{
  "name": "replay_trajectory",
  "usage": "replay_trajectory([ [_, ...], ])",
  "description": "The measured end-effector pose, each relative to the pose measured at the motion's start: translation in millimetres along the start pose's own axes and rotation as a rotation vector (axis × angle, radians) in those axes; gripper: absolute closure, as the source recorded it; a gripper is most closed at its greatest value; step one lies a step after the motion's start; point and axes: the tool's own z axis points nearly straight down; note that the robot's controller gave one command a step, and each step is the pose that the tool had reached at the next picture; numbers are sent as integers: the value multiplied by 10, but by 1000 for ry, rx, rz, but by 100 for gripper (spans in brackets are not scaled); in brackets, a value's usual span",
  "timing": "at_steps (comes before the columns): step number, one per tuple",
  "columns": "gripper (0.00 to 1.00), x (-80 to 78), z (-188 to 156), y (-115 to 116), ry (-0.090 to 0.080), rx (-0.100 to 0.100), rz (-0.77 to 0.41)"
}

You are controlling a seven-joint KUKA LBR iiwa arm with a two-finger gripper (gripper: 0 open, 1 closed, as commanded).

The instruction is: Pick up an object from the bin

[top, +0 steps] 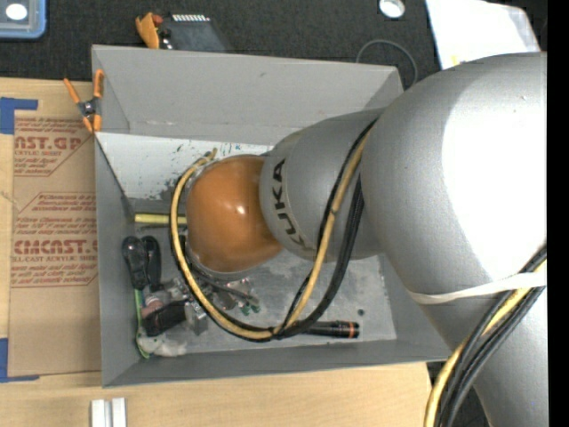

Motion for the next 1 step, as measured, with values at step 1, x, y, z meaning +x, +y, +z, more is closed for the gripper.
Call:
replay_trajectory([
  [1, 100, 0, 0, -1, 0, 0, 0],
])
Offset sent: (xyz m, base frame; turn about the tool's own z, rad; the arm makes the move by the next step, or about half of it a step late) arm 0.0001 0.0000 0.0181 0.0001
